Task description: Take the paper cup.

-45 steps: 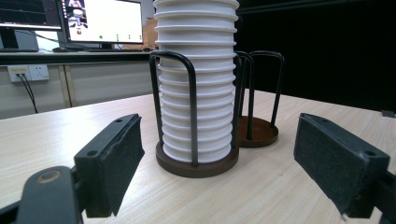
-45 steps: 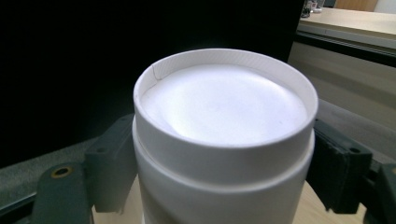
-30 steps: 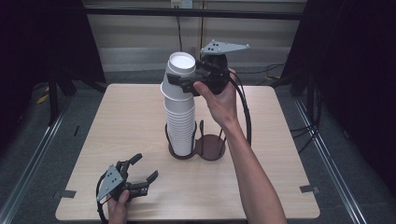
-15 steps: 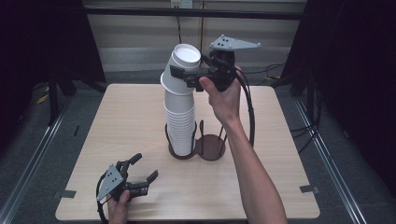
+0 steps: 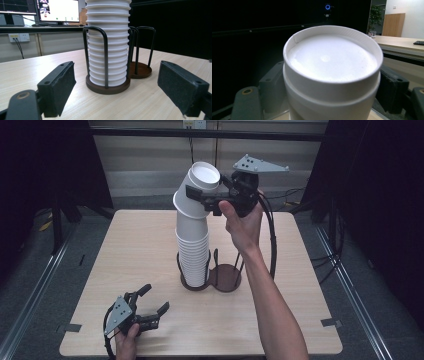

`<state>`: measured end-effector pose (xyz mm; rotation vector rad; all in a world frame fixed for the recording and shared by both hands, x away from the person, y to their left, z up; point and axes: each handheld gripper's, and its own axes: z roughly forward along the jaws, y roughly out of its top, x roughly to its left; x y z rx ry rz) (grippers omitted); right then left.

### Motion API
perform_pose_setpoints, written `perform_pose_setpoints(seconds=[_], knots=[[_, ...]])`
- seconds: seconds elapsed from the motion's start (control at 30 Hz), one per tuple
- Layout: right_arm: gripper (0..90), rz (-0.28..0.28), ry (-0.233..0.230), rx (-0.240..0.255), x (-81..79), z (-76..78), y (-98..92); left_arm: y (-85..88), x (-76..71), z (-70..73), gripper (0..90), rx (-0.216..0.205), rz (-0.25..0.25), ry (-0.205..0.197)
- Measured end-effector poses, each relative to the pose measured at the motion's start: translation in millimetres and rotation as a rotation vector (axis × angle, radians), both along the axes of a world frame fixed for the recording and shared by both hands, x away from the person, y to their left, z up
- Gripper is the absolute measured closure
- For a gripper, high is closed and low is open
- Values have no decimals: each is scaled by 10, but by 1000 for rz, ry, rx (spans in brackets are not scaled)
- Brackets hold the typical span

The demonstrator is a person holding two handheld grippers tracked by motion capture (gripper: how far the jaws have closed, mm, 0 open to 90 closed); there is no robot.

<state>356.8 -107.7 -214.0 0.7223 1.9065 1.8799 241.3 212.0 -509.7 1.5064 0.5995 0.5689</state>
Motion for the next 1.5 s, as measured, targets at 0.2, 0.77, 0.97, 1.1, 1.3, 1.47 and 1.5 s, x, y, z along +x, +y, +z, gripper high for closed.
perform_pose_setpoints(seconds=[0.2, 0.77, 0.97, 1.1, 1.3, 1.47, 1.5], knots=[[216, 6, -2, 20, -41, 13, -63, -4, -7, -2, 145, -3, 0, 4], [218, 3, -4, 44, -240, -32, -335, -7, -8, -3, 157, -8, -9, 2], [219, -1, -6, 40, -319, -70, -427, -6, -6, -2, 156, -6, -7, 2], [219, -5, -7, 48, -380, -126, -500, -6, -5, -2, 156, -4, -6, 2], [220, -13, -5, 52, -474, -202, -598, -8, -3, -1, 154, -5, -4, 7], [220, -14, 0, 49, -542, -278, -648, -7, -1, -1, 154, 0, -6, 7], [220, -15, 2, 45, -552, -296, -655, -12, -1, -1, 154, -7, -5, 10]])
